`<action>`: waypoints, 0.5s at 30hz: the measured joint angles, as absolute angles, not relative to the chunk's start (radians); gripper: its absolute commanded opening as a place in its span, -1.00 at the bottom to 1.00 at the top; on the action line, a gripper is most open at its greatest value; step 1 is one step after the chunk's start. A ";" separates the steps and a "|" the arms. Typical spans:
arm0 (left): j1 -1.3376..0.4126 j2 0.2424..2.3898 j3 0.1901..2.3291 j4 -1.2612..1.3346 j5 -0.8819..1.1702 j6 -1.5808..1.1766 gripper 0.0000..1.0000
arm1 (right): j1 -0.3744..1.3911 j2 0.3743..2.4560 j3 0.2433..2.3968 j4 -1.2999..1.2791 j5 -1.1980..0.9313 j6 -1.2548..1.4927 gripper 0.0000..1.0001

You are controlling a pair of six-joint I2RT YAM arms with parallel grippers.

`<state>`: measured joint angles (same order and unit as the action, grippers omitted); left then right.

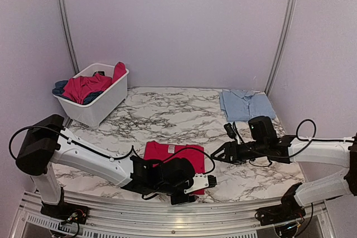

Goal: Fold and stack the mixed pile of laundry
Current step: Pick up the square-folded T-shirt from the center of the board.

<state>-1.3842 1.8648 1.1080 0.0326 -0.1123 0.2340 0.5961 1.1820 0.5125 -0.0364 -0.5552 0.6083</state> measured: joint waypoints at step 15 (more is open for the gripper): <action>-1.388 2.026 1.172 0.103 -0.072 0.308 -0.65 | 0.596 1.183 0.406 0.102 -0.643 0.732 0.22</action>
<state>-1.3884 2.0262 1.1717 0.1032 -0.0719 0.3084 0.5961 1.1831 0.4061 0.1020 -0.6426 0.7322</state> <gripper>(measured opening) 0.247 0.602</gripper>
